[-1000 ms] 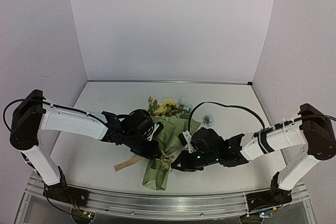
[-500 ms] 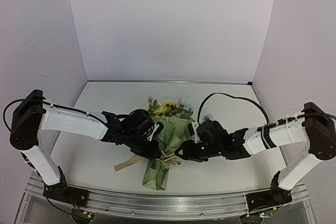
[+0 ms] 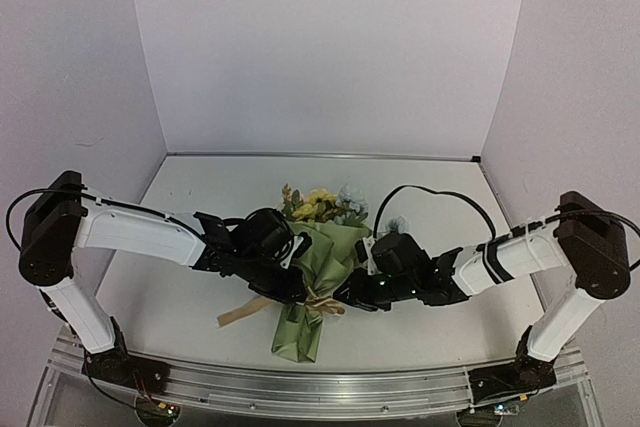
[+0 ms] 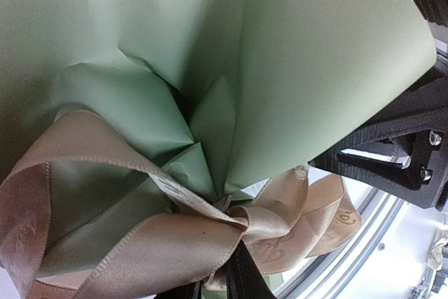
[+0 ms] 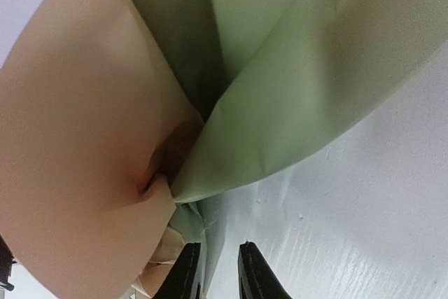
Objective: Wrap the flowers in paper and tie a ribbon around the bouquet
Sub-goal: Tie the half-tied ribbon around the folded bouquet.
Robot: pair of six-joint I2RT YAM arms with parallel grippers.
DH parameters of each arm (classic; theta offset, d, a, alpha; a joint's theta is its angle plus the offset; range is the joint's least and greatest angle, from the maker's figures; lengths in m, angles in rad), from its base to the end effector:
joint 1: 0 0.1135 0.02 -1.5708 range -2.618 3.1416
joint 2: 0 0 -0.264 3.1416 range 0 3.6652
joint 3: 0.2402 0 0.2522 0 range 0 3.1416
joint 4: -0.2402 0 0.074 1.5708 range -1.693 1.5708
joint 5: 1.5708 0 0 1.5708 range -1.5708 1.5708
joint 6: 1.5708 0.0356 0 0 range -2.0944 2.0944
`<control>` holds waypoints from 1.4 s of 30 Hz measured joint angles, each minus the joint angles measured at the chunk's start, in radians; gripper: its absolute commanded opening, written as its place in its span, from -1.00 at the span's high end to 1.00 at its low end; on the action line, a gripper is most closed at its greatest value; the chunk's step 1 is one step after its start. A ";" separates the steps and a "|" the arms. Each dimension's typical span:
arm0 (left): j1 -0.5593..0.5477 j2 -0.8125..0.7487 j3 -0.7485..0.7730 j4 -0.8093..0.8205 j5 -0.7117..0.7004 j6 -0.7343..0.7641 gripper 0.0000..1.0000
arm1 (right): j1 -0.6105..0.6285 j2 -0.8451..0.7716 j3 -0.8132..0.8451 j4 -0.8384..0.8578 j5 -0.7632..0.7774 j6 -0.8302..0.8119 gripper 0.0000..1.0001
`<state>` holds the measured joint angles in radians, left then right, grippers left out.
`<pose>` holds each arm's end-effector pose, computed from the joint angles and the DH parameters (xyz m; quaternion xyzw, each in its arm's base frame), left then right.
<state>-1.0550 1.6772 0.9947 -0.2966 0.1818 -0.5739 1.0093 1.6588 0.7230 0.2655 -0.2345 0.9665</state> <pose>0.1605 -0.2961 0.1776 0.2527 0.9189 -0.2708 0.1361 0.1644 0.2769 0.1474 -0.0700 0.8929 0.4188 0.1500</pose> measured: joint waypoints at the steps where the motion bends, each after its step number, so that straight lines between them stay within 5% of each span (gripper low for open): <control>1: 0.000 0.000 0.000 0.000 0.000 0.000 0.72 | 0.003 0.000 -0.003 0.005 -0.009 -0.002 0.71; 6: 0.000 0.000 0.000 0.000 0.000 0.000 0.73 | 0.017 0.000 -0.041 0.030 -0.034 0.000 0.73; 11: 0.000 0.000 0.000 0.000 0.000 0.000 0.72 | 0.037 -0.012 -0.073 0.021 -0.044 -0.011 0.45; 28: 0.000 0.000 0.000 0.001 0.001 0.000 0.72 | 0.058 -0.013 -0.003 0.033 -0.039 -0.023 0.22; 34: 0.000 0.000 0.000 0.001 0.001 0.000 0.72 | 0.058 0.030 0.041 0.034 -0.031 -0.021 0.35; 42: 0.000 -0.001 0.000 0.001 0.001 -0.001 0.63 | 0.058 0.038 0.044 0.032 -0.009 -0.008 0.84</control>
<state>-1.0550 1.6766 0.9947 -0.2955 0.1825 -0.5748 1.0671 1.6966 0.7666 0.2977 -0.2435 0.9583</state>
